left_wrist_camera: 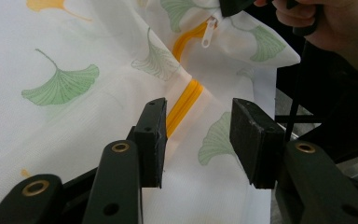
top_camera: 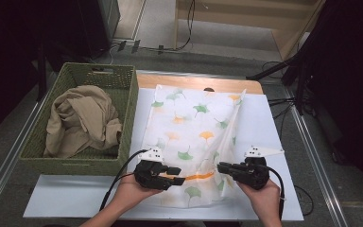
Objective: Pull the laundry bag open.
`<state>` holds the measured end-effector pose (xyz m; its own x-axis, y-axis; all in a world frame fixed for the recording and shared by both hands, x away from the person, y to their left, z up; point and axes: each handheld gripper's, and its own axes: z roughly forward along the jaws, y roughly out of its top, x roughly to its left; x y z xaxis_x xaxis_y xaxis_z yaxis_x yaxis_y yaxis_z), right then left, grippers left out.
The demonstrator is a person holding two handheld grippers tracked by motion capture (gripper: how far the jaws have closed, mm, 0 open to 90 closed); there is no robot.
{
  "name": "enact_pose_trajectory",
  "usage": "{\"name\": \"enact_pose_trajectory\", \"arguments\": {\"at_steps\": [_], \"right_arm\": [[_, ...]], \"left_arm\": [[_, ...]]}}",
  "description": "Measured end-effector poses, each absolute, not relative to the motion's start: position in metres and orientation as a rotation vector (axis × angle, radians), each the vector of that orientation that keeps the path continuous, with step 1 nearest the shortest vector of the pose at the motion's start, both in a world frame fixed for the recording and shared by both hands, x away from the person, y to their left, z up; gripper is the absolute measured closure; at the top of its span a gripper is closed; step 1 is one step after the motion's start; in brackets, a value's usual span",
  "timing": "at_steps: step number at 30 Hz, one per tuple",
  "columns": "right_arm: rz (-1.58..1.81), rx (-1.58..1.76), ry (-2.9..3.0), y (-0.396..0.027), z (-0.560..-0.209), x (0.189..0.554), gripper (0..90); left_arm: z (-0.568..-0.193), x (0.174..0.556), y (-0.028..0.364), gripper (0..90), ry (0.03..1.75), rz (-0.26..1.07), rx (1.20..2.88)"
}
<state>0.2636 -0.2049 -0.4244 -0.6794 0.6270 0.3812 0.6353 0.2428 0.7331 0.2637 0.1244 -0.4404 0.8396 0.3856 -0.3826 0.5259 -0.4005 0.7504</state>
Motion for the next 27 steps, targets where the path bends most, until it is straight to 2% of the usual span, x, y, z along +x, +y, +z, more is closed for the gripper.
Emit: {"name": "enact_pose_trajectory", "arguments": {"at_steps": [16,27], "right_arm": [[-1.495,-1.088,-2.459,-0.163,-0.419,0.272,84.9],[-1.487,-1.004,-2.492,-0.144,-0.419,0.273,84.8]], "left_arm": [[-0.439,0.257,0.115,59.2,0.668,-0.144,2.041],[-0.445,0.262,0.11,66.2,0.703,-0.177,2.049]]}}
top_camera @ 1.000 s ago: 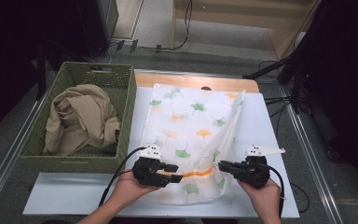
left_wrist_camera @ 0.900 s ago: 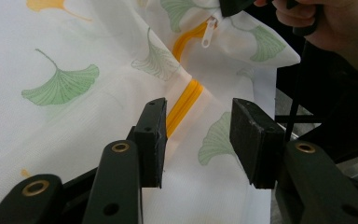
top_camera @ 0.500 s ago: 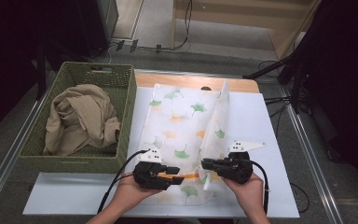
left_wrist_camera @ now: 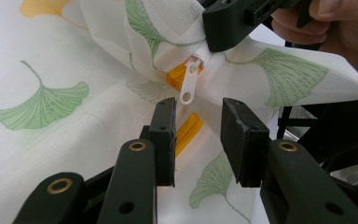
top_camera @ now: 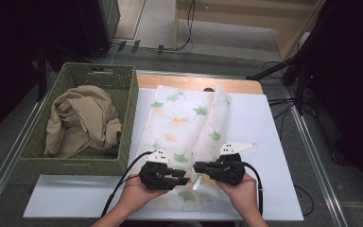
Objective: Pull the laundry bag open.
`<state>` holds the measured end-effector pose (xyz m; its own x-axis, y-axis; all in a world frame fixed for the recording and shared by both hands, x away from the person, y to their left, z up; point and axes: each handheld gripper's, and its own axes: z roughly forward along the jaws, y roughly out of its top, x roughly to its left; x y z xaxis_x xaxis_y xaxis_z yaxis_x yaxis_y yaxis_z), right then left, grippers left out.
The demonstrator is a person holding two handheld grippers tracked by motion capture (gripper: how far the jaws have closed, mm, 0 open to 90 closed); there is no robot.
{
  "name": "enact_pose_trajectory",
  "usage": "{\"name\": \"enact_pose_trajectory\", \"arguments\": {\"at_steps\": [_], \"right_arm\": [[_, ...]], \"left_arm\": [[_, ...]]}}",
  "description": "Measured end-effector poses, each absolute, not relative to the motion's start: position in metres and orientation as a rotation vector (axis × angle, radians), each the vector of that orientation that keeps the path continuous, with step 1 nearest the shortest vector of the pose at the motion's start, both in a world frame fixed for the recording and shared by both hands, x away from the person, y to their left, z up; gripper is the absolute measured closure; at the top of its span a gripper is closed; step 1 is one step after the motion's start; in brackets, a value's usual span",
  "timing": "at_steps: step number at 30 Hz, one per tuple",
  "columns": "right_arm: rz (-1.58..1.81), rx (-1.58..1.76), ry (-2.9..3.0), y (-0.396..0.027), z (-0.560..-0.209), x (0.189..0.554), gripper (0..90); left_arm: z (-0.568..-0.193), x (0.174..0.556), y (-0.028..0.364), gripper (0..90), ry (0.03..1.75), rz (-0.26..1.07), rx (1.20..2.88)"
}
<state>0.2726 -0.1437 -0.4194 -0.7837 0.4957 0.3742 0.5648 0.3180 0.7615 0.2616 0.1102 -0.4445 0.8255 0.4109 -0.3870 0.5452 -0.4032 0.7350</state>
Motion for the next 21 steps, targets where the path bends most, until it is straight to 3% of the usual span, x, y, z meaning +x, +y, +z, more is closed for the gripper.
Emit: {"name": "enact_pose_trajectory", "arguments": {"at_steps": [4,15,21], "right_arm": [[-1.484,-0.996,-2.493,-0.1407,-0.4191,0.2712,84.8],[-1.484,-0.989,-2.513,-0.1385,-0.42,0.2673,84.7],[-1.476,-0.997,-2.55,-0.136,-0.4194,0.2634,84.7]], "left_arm": [[-0.4449,0.263,0.1096,68.2,0.697,-0.184,2.037],[-0.4431,0.2697,0.1103,85.7,0.705,-0.254,2.031],[-0.4445,0.2714,0.1084,86.0,0.709,-0.264,2.031]]}}
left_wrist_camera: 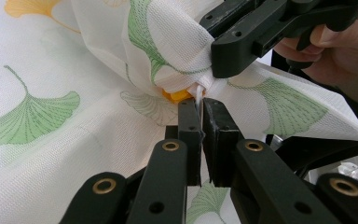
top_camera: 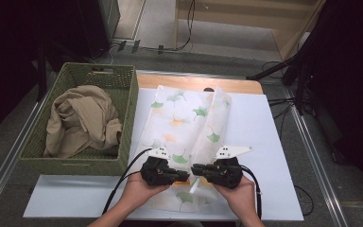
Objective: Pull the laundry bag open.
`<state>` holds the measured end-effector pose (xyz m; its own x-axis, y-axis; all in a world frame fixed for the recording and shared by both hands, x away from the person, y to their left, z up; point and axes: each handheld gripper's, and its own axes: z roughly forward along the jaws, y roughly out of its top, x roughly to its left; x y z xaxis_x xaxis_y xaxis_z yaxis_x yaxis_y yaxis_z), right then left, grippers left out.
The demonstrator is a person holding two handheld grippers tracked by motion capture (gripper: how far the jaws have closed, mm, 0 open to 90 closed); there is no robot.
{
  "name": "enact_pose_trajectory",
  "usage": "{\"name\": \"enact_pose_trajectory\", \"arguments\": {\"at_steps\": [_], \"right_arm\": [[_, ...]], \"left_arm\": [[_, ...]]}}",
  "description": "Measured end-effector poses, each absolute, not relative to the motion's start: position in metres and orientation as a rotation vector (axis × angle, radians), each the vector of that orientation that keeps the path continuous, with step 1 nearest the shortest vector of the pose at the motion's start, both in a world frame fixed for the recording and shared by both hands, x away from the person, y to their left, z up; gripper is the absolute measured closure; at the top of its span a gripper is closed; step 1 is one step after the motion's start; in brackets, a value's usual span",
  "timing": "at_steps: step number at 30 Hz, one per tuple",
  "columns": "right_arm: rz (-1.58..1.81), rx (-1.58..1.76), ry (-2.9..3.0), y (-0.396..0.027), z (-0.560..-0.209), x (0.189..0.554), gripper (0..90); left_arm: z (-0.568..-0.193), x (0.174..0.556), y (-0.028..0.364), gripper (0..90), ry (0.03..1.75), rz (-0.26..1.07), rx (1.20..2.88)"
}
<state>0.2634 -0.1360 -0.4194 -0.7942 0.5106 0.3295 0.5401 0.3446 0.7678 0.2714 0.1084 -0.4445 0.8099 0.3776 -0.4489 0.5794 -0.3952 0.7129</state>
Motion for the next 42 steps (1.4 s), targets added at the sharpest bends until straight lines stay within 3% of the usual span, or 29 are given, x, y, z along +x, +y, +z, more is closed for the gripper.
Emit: {"name": "enact_pose_trajectory", "arguments": {"at_steps": [7,42], "right_arm": [[-1.462,-1.015,-2.567,-0.135,-0.419,0.261,84.8],[-1.468,-1.195,-2.568,-0.167,-0.415,0.243,85.7]], "left_arm": [[-0.443,0.269,0.104,90.0,0.714,-0.219,2.065],[-0.443,0.28,0.075,90.0,0.685,-0.22,2.149]]}}
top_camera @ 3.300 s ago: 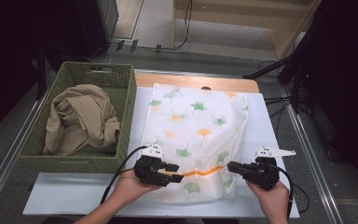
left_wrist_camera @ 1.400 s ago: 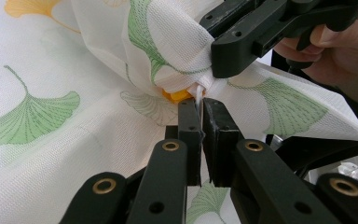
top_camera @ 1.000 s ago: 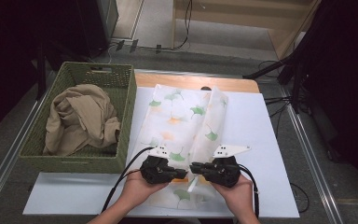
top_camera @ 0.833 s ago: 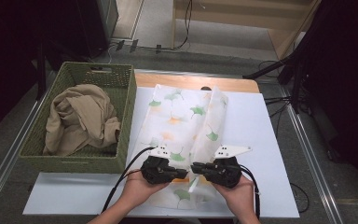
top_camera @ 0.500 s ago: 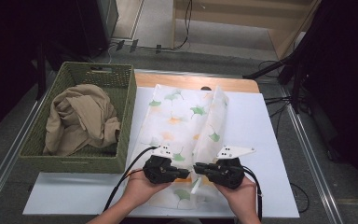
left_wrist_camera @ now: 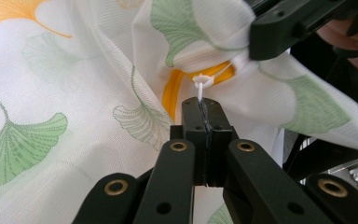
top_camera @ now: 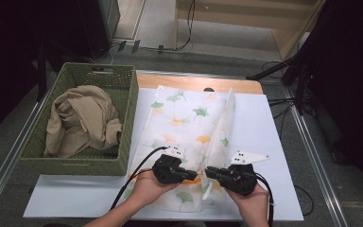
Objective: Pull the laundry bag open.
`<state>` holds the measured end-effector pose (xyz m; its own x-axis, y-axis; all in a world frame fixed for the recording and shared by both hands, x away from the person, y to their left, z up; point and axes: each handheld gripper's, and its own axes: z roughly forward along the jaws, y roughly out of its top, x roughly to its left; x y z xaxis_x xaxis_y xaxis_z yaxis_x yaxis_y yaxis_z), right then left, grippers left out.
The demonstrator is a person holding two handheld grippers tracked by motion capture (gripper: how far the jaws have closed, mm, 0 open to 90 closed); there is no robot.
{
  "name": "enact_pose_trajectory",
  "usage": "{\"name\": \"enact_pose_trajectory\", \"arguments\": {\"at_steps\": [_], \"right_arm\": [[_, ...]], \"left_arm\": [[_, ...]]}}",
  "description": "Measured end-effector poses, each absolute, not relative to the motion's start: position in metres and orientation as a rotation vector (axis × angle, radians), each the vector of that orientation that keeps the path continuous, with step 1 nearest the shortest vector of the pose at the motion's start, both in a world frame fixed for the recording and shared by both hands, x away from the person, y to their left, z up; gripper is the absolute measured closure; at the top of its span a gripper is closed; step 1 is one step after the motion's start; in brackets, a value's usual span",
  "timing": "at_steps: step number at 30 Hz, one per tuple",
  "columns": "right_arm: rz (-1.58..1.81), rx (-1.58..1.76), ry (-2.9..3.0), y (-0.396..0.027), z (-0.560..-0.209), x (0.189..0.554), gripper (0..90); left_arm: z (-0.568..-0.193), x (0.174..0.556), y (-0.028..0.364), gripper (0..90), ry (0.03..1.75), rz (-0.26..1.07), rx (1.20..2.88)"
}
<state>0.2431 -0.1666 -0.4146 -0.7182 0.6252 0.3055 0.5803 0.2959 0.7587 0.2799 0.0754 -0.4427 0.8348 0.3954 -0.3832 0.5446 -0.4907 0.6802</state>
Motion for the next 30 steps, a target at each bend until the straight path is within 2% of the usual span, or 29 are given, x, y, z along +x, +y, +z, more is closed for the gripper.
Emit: {"name": "enact_pose_trajectory", "arguments": {"at_steps": [22,30], "right_arm": [[1.418,1.332,2.32,-0.219,-0.416,0.23,85.8],[1.407,1.35,2.322,-0.222,-0.418,0.234,85.8]], "left_arm": [[-0.444,0.294,0.066,90.0,0.669,-0.251,2.169],[-0.444,0.297,0.07,90.0,0.686,-0.252,2.165]]}}
